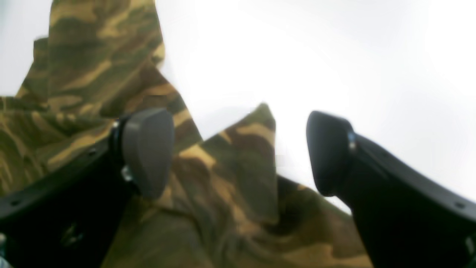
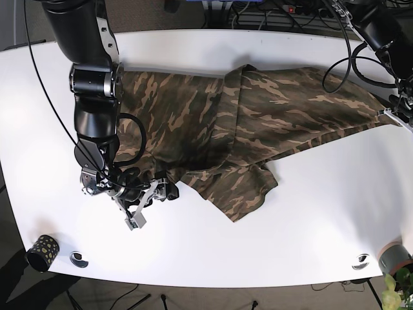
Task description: Fold the T-shirt properly
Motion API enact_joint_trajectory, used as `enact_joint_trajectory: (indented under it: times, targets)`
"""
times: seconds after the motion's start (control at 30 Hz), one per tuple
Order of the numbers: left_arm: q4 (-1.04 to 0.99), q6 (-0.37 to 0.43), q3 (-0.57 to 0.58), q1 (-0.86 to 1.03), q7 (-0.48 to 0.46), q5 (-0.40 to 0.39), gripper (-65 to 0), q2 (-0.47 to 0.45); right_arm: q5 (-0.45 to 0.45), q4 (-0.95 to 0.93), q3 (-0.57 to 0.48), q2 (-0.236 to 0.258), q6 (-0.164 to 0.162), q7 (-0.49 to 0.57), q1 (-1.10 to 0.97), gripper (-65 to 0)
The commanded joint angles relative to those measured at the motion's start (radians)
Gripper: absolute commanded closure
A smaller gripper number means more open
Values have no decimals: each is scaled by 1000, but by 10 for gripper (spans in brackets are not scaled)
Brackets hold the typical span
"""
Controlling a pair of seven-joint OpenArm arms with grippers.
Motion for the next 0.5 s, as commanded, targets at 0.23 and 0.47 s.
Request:
enact_joint_trajectory:
  times: [0.23, 0.47]
  targets:
    - [17, 6, -3, -14, -16, -2, 0, -20, -9, -42, 4, 7, 9, 133, 10, -327]
    - [17, 6, -2, -14, -16, -2, 0, -22, -6, -27, 7, 7, 9, 135, 16, 0]
